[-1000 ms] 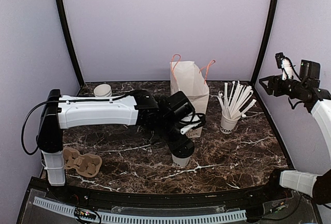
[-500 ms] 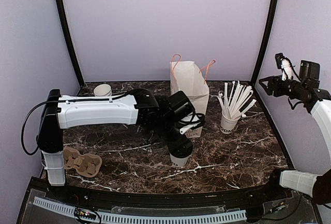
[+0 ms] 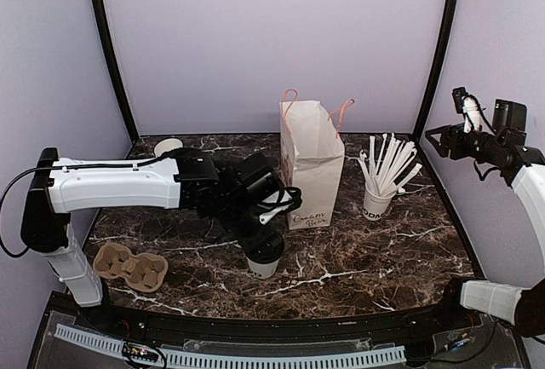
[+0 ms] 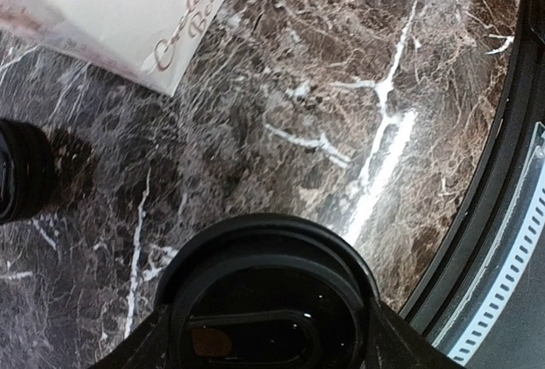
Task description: Pack the takeout coffee
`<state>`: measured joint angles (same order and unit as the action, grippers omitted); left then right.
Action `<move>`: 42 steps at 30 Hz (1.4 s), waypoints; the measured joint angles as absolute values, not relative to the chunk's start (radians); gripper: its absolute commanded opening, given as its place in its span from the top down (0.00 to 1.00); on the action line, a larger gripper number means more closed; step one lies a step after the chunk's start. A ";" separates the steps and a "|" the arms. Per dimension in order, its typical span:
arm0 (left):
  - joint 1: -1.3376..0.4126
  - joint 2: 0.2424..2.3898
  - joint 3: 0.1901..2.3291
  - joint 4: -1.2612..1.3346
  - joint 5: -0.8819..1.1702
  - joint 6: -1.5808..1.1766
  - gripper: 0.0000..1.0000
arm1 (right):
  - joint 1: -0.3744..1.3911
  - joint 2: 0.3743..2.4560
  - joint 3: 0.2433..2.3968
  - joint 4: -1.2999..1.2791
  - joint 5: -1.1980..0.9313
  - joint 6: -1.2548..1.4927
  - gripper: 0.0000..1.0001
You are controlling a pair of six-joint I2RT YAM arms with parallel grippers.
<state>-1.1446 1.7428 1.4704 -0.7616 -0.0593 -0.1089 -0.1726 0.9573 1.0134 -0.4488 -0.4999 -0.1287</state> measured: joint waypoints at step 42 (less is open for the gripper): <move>-0.290 1.528 1.184 -0.675 -0.220 -0.273 0.14 | -0.173 0.963 0.990 -0.455 -0.545 -0.125 0.28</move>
<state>-0.2897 1.5276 1.1835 -0.6754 -0.2199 -0.2729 -0.1730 0.9630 0.9901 -0.4553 -0.5453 -0.1249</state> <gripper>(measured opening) 0.849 0.717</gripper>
